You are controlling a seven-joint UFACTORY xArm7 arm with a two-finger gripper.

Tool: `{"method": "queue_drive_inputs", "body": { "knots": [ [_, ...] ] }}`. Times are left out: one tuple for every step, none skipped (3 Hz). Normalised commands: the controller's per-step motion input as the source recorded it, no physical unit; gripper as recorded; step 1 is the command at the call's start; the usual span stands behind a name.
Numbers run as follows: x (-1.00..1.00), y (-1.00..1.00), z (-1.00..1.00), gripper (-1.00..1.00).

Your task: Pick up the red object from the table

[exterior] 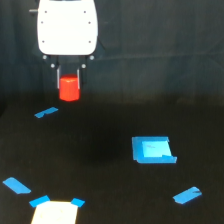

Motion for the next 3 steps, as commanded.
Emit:
{"method": "queue_drive_inputs", "body": {
  "knots": [
    [-0.71,-1.00,0.69,-1.00],
    [-0.38,-1.00,0.35,-0.99],
    [-0.14,0.34,0.47,-1.00]
  ]
}}
